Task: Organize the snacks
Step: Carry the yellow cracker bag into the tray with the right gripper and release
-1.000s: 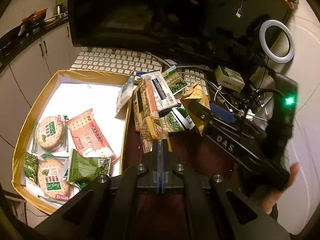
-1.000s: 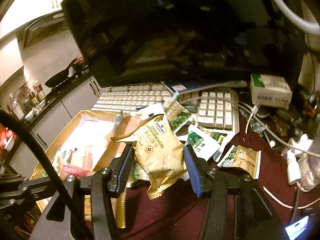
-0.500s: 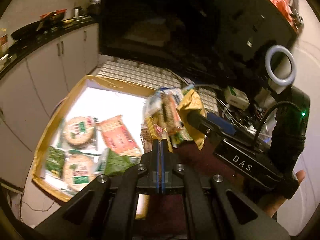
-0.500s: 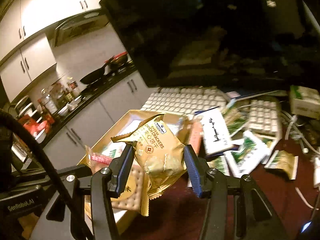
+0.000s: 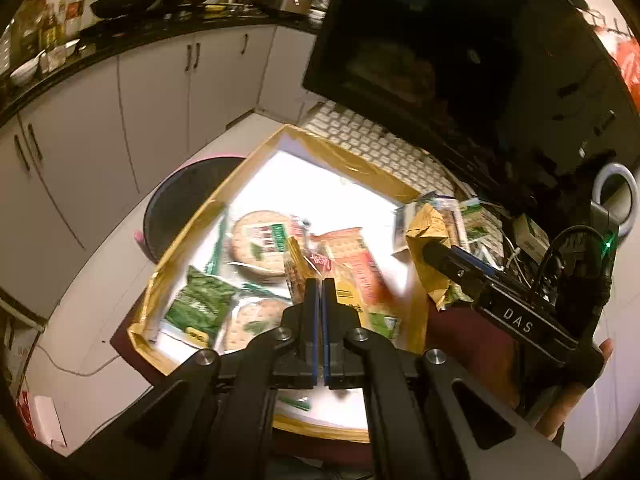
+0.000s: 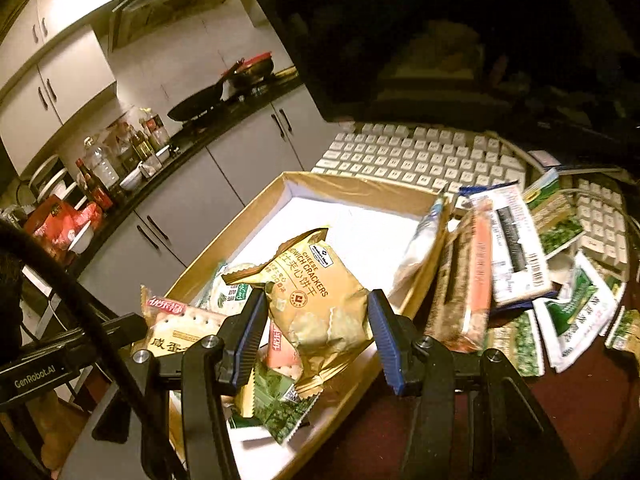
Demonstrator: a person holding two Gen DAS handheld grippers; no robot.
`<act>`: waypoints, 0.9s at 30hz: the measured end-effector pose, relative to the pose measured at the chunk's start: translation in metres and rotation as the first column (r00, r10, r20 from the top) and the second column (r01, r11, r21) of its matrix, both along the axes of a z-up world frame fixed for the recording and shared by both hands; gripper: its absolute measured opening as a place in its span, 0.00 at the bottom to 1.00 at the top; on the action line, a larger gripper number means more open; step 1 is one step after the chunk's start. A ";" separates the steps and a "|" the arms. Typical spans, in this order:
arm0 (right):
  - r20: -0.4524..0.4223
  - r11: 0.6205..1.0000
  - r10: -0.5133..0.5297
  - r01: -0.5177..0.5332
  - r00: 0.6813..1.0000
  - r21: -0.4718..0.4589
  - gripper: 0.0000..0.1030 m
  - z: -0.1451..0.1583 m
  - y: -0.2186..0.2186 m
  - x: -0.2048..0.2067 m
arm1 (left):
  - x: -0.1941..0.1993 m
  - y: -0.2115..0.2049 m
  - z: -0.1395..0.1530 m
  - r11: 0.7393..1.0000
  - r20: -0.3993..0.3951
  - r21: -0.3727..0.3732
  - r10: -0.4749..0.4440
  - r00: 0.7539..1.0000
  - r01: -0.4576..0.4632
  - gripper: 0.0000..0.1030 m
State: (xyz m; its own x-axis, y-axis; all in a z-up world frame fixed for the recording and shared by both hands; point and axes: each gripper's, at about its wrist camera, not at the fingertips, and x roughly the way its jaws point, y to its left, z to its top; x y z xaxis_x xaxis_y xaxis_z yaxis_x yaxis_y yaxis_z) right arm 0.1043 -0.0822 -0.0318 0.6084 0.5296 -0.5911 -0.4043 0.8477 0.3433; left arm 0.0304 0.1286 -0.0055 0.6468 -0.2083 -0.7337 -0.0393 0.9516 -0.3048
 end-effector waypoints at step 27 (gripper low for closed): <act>-0.027 0.999 0.013 -0.011 1.000 0.053 0.68 -0.009 0.010 0.012 | 0.042 0.019 -0.038 0.993 -0.052 0.076 0.096 0.994 -0.092 0.53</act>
